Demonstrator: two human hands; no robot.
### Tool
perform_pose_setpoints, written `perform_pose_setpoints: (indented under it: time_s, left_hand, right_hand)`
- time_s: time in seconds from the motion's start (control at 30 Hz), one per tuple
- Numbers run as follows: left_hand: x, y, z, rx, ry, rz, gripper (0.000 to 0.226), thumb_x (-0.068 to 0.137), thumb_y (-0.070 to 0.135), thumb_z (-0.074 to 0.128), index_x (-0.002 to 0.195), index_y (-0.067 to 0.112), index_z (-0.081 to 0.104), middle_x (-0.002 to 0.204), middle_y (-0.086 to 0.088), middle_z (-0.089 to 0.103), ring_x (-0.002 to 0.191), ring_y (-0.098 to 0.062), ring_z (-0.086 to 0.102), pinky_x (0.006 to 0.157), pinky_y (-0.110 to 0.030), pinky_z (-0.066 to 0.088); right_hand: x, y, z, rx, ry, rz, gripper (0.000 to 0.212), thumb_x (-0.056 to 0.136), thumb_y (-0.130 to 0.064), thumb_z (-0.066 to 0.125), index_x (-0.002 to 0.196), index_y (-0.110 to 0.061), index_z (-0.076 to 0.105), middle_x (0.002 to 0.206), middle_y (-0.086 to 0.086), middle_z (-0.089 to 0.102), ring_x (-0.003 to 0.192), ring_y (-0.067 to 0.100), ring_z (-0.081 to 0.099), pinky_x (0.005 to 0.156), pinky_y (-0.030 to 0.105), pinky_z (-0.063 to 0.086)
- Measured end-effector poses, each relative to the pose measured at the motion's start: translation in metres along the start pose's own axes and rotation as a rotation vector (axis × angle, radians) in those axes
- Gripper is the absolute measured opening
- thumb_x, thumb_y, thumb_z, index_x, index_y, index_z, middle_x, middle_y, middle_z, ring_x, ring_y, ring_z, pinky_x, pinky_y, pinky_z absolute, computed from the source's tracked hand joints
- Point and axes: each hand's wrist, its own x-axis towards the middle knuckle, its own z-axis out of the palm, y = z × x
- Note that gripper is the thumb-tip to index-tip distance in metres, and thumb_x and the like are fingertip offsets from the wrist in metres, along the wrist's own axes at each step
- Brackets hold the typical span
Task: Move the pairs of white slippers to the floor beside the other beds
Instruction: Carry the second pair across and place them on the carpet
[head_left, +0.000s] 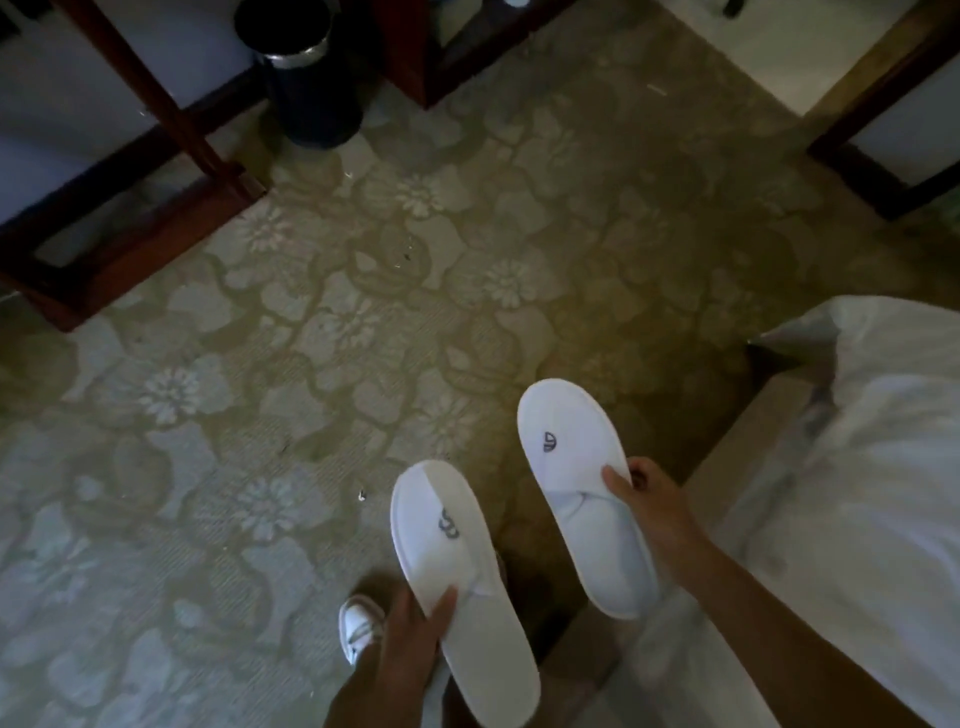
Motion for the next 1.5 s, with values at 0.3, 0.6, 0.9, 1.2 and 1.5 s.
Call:
perform_pose_setpoints:
  time_s: [0.3, 0.6, 0.9, 1.2, 1.5]
  left_hand:
    - [0.197, -0.083, 0.069, 0.141, -0.055, -0.003, 0.036, 0.093, 0.017, 0.063, 0.125, 0.003, 0.059, 0.105, -0.004, 0.067, 0.082, -0.008, 0.064, 0.054, -0.004, 0.048]
    - [0.351, -0.18, 0.128, -0.018, 0.046, -0.133, 0.06, 0.072, 0.035, 0.079, 0.127, 0.017, 0.062, 0.128, -0.009, 0.067, 0.111, -0.032, 0.066, 0.094, -0.052, 0.055]
    - [0.385, -0.249, 0.182, 0.023, 0.292, -0.125, 0.06, 0.079, 0.017, 0.078, 0.131, 0.0, 0.054, 0.128, -0.015, 0.065, 0.116, -0.032, 0.063, 0.095, -0.039, 0.052]
    - [0.398, -0.247, 0.205, -0.088, 0.344, -0.145, 0.051, 0.084, 0.009, 0.073, 0.128, -0.006, 0.054, 0.127, -0.02, 0.064, 0.103, -0.027, 0.061, 0.084, -0.029, 0.045]
    - [0.407, -0.246, 0.219, 0.085, 0.521, -0.261, 0.071, 0.079, 0.028, 0.076, 0.133, -0.001, 0.041, 0.137, -0.02, 0.052, 0.127, -0.037, 0.051, 0.107, -0.05, 0.043]
  right_hand:
    - [0.191, 0.107, 0.085, -0.142, -0.023, -0.051, 0.038, 0.081, -0.029, 0.072, 0.107, -0.004, 0.062, 0.094, 0.007, 0.058, 0.088, 0.021, 0.053, 0.07, 0.027, 0.038]
    - [0.318, 0.208, 0.136, -0.106, 0.003, -0.06, 0.042, 0.084, -0.026, 0.069, 0.12, -0.005, 0.059, 0.104, 0.005, 0.056, 0.097, 0.02, 0.053, 0.075, 0.028, 0.039]
    - [0.384, 0.258, 0.152, -0.072, 0.051, -0.088, 0.048, 0.082, -0.022, 0.072, 0.122, -0.005, 0.054, 0.105, 0.003, 0.052, 0.097, 0.017, 0.05, 0.064, 0.021, 0.038]
    - [0.405, 0.268, 0.158, -0.155, 0.049, -0.194, 0.041, 0.082, -0.019, 0.071, 0.116, -0.001, 0.056, 0.101, 0.007, 0.055, 0.094, 0.018, 0.05, 0.078, 0.028, 0.038]
    - [0.418, 0.277, 0.171, -0.311, 0.215, -0.263, 0.04, 0.076, -0.016, 0.076, 0.111, -0.003, 0.059, 0.119, 0.017, 0.058, 0.107, 0.026, 0.055, 0.082, 0.027, 0.039]
